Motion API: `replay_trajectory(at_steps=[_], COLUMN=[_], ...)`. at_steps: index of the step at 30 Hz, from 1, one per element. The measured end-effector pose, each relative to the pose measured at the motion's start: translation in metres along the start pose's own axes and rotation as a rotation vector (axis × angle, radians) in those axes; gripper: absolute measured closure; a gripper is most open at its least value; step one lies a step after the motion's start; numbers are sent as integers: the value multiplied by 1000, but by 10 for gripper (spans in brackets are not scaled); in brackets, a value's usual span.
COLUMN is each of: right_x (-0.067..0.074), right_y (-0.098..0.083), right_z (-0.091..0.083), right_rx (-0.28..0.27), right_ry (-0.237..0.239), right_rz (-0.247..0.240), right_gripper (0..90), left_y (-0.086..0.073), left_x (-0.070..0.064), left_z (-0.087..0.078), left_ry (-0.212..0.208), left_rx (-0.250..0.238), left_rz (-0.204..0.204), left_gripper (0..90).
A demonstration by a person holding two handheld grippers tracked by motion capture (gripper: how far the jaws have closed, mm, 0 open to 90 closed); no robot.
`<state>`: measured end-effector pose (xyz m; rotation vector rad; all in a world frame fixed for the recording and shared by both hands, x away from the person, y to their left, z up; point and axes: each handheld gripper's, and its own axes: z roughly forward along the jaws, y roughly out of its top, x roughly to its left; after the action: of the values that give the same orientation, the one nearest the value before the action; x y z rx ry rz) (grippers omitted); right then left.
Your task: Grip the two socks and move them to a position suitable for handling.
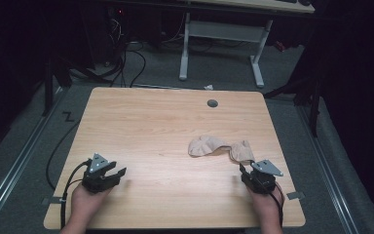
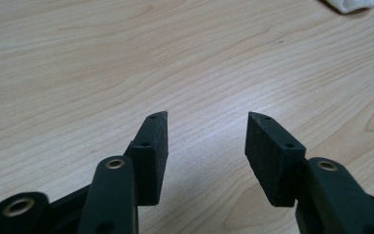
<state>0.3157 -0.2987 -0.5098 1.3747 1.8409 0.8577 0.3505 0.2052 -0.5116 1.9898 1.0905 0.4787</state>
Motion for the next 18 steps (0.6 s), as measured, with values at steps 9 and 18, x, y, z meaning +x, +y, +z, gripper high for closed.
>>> replay_trajectory(at_steps=[9,18], right_x=[0,4], right_y=[-2,3], right_z=[0,1], right_rx=[9,15], right_ry=[42,81], right_rz=[-22,-17], right_gripper=[583,654], left_y=[2,1], left_x=[-5,-6], left_z=[7,6], left_ry=[-31,-30], left_rx=[27,1], left_rz=[16,40], left_gripper=[484,454])
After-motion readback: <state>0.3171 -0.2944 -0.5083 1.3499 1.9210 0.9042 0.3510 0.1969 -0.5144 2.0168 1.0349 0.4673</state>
